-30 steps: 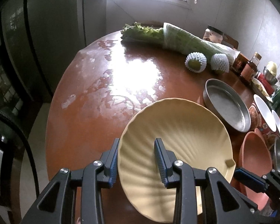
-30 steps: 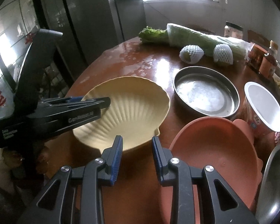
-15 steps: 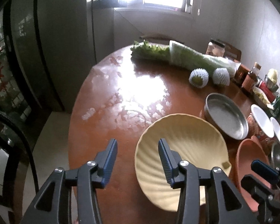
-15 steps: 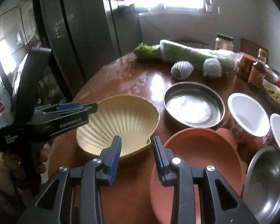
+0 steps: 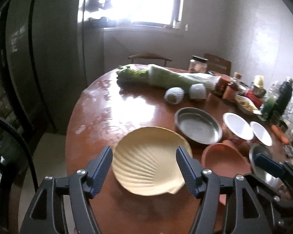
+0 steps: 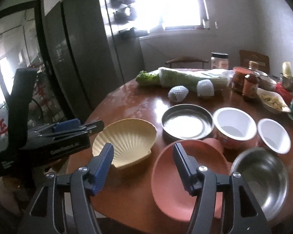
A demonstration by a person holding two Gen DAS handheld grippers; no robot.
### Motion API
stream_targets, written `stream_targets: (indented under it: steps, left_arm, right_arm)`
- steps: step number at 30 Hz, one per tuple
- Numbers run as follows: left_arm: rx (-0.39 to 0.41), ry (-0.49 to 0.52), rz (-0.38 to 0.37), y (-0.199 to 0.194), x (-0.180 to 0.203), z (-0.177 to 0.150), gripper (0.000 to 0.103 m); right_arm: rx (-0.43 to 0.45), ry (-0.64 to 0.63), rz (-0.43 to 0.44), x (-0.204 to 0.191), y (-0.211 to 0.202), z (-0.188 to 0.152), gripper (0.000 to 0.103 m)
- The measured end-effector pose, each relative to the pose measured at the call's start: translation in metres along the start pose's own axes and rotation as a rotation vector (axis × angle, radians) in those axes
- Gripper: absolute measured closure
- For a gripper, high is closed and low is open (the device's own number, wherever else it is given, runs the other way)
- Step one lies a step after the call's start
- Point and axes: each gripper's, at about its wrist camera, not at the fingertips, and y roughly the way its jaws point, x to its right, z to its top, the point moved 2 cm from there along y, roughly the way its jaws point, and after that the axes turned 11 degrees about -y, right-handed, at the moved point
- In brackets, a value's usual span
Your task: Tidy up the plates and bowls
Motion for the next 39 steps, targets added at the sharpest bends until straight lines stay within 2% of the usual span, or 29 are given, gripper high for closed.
stream_targets:
  steps: [9, 18, 27, 39]
  left_arm:
    - [-0.006, 0.058, -0.055, -0.018, 0.037, -0.019, 0.033]
    - [-0.063, 0.104, -0.095, -0.015, 0.065, -0.042, 0.033]
    - [-0.164, 0.113, -0.109, 0.008, 0.079, -0.066, 0.033]
    - [-0.216, 0.125, -0.109, 0.028, 0.090, -0.079, 0.033]
  right_arm:
    - [0.023, 0.018, -0.037, 0.014, -0.041, -0.021, 0.032]
    - [-0.025, 0.042, -0.063, 0.019, -0.062, -0.056, 0.031]
    - [-0.138, 0.161, -0.090, 0.040, -0.056, -0.097, 0.031]
    - [-0.170, 0.342, -0.113, 0.070, -0.030, -0.109, 0.028]
